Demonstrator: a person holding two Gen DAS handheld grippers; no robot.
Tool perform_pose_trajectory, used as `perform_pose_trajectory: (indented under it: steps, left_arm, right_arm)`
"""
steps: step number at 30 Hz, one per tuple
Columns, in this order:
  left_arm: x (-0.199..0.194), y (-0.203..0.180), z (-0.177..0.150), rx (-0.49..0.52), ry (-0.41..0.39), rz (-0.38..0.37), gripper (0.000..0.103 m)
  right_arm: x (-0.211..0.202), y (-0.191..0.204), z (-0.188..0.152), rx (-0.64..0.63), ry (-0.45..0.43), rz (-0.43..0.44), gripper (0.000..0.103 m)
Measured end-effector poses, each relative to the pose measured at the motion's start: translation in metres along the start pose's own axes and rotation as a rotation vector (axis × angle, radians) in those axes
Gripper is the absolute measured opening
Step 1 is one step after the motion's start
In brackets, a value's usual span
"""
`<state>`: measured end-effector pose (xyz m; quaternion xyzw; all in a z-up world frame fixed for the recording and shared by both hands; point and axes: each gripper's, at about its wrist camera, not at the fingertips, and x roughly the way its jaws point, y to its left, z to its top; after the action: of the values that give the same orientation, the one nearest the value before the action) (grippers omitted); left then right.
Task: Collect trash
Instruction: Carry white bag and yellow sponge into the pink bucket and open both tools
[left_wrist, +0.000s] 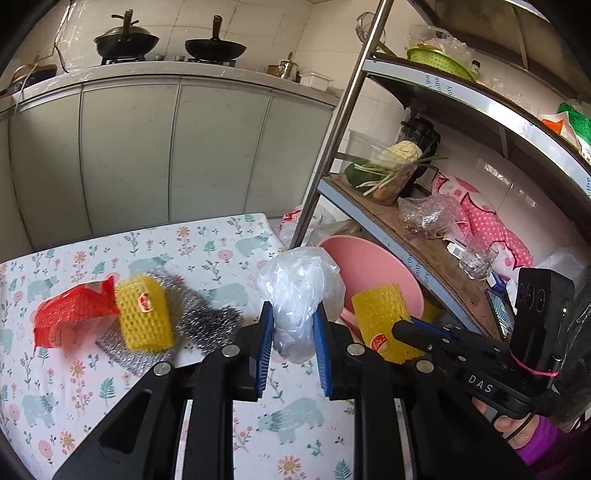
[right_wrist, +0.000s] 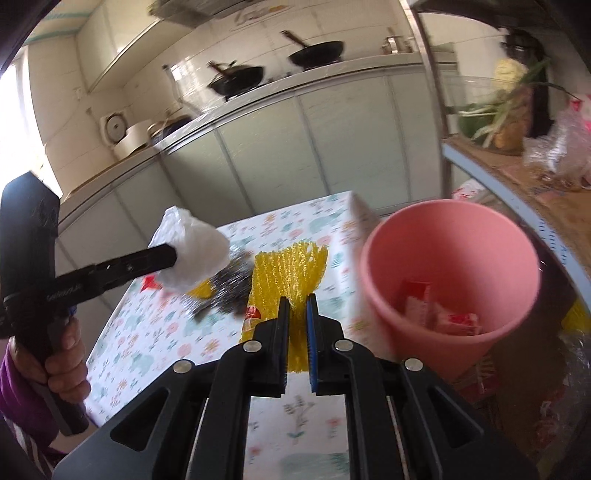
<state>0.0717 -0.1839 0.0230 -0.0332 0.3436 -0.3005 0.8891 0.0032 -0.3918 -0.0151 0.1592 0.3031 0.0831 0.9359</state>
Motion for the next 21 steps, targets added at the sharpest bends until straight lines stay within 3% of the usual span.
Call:
perform_pose_trajectory:
  steps: [11,21]
  left_arm:
    - [0.069,-0.055,0.021,0.077,0.051,-0.085,0.020]
    - [0.131,-0.081,0.019,0.132,0.140,-0.086,0.020]
  right_arm:
    - [0.003,-0.069,0.010,0.109,-0.058,-0.181,0.009]
    - [0.029,-0.103,0.012,0.109,-0.055,-0.294,0.009]
